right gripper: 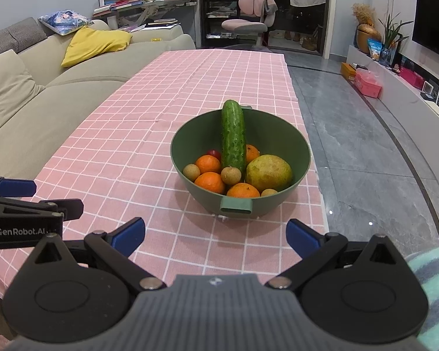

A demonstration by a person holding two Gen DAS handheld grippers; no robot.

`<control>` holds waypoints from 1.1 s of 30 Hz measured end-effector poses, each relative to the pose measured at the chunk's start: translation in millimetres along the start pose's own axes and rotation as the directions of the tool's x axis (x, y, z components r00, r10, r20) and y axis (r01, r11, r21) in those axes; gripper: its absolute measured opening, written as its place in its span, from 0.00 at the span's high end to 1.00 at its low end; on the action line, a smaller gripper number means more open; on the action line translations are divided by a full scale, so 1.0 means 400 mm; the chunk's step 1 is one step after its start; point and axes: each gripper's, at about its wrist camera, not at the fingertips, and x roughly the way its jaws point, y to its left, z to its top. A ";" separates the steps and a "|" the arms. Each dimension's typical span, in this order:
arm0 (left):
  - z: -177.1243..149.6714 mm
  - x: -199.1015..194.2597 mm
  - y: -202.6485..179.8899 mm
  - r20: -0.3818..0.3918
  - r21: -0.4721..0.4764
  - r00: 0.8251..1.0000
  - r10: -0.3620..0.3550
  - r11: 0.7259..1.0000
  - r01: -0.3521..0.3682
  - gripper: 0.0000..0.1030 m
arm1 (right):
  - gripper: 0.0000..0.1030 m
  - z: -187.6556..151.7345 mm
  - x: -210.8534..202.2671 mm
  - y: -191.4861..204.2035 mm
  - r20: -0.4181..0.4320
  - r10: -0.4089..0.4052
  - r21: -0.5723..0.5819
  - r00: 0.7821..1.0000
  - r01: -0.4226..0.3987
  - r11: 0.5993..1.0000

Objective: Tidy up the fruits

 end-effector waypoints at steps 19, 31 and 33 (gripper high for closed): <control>0.003 -0.005 0.000 0.004 0.010 1.000 0.007 1.000 -0.007 0.11 | 0.04 -0.001 0.000 0.000 -0.002 0.000 0.001 1.000 0.000 1.000; 0.003 -0.003 -0.002 0.001 0.008 1.000 0.012 1.000 -0.012 0.13 | 0.04 -0.001 0.000 -0.001 -0.003 -0.001 0.002 1.000 0.001 1.000; 0.003 -0.003 -0.002 0.004 0.010 1.000 0.019 1.000 -0.019 0.13 | 0.04 -0.001 -0.001 0.000 -0.002 0.000 0.002 1.000 0.000 1.000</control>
